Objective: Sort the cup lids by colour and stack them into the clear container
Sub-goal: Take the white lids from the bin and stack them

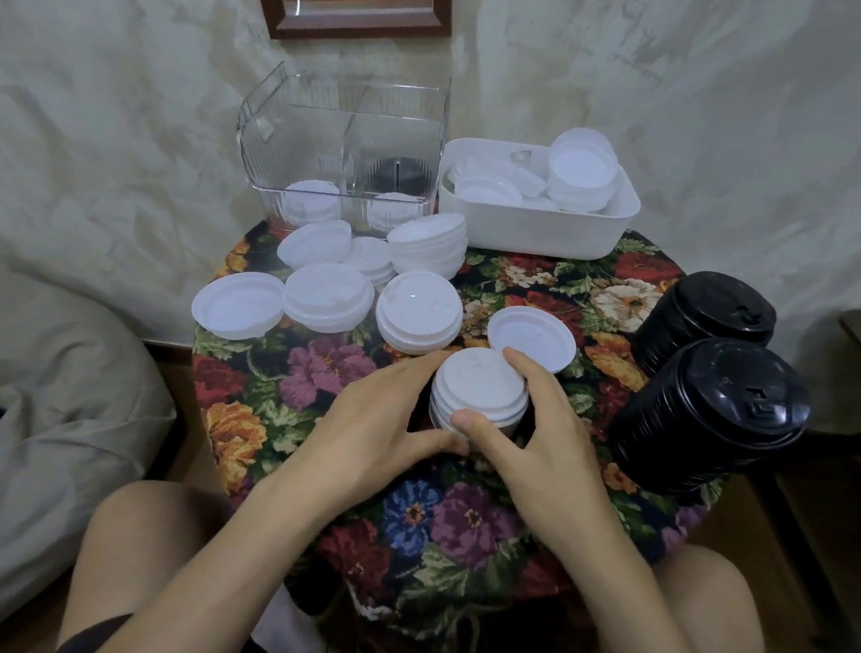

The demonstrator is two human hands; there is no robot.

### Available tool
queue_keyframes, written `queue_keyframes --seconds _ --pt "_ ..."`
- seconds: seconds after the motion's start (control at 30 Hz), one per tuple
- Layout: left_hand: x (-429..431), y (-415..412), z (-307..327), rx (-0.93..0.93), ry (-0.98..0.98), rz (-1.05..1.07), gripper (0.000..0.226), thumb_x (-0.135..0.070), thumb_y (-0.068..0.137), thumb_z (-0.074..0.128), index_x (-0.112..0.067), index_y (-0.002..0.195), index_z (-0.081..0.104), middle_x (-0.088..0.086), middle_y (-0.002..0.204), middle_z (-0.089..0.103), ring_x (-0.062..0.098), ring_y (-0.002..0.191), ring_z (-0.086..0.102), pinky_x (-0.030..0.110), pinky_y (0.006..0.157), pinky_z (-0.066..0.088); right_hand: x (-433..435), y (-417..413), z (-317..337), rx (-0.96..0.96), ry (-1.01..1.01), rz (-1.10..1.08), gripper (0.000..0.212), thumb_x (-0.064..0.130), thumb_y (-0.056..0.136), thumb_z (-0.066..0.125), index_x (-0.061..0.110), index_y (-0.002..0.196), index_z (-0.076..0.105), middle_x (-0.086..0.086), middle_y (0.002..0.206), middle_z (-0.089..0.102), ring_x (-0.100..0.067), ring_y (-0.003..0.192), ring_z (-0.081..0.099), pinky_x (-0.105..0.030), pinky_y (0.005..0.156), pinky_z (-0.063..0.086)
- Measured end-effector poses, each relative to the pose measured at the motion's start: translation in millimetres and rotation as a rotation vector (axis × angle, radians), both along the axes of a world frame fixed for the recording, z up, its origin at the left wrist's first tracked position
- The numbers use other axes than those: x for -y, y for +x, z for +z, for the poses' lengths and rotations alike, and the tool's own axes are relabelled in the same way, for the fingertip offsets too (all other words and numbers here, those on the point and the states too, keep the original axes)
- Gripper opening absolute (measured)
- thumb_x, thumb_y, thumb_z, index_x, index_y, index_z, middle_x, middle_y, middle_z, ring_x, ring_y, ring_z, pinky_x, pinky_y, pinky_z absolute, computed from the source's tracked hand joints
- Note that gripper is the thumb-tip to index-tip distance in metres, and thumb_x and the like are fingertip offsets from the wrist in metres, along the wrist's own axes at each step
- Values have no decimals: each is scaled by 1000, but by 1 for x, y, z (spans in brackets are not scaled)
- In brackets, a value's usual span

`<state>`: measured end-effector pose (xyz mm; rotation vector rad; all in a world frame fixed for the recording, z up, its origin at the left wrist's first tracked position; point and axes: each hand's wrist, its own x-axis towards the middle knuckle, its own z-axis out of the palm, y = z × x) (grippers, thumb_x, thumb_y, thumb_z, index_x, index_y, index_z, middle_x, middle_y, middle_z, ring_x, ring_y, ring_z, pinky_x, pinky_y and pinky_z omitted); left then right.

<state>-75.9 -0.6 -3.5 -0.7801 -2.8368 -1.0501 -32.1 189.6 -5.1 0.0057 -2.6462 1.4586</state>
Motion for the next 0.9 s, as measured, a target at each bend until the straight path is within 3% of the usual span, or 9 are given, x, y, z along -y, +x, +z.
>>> queue_keyframes --seconds 0.1,0.17,0.43,0.57,0.73,0.9 --pt "-4 0 -1 8 1 9 76 -58 86 74 -50 150 33 -31 145 49 -7 130 46 12 97 39 -6 -3 4 23 -51 11 72 55 90 69 41 153 37 27 150 40 6 136 38 -25 112 36" --pt "-6 0 -2 15 -2 16 78 -58 85 74 -49 151 31 -27 147 49 -3 132 46 19 99 41 -11 -3 5 28 -58 14 71 54 90 70 41 152 39 26 151 42 5 138 39 -29 114 37" --pt "-5 0 -2 2 -8 0 81 -60 86 73 -50 153 28 -34 149 42 -9 135 41 17 102 37 -19 -2 7 40 -70 61 71 54 89 70 45 152 38 30 150 42 12 136 38 -23 110 36" --pt "-3 -1 -3 23 25 -11 82 -64 84 72 -50 154 31 -45 138 37 -19 132 32 7 102 29 -23 -4 8 61 -70 97 69 51 92 69 47 153 37 33 152 39 14 138 36 -24 113 34" --pt "-3 -2 -2 43 70 14 79 -65 83 68 -45 153 38 -38 140 40 -16 134 33 15 109 30 -25 -7 12 92 -45 140 68 45 95 67 46 155 34 28 157 38 9 143 33 -26 118 32" --pt "-2 -4 -3 53 74 21 75 -60 83 73 -46 150 43 -39 139 44 -18 131 36 9 105 31 -27 -8 12 113 -28 158 70 44 95 67 46 156 32 26 159 35 8 145 30 -26 120 30"
